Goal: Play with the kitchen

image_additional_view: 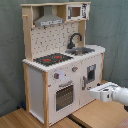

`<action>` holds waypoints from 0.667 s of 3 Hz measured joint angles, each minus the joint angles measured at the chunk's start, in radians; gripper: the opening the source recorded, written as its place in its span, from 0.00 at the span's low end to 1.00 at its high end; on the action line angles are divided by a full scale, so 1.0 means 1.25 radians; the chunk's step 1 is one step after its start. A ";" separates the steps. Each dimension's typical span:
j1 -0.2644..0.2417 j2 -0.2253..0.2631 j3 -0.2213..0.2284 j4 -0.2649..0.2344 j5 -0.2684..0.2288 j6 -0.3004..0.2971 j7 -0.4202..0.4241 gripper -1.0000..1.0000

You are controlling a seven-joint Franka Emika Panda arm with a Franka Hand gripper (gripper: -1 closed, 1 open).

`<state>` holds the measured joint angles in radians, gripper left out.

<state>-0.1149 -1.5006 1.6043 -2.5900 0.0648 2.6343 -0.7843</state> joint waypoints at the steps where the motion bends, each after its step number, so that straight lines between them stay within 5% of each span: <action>1: -0.063 0.000 0.000 0.044 -0.001 0.018 -0.016 1.00; 2: -0.125 0.002 -0.006 0.095 -0.001 0.036 -0.017 1.00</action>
<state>-0.2708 -1.4982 1.5967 -2.4716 0.0638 2.6798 -0.8050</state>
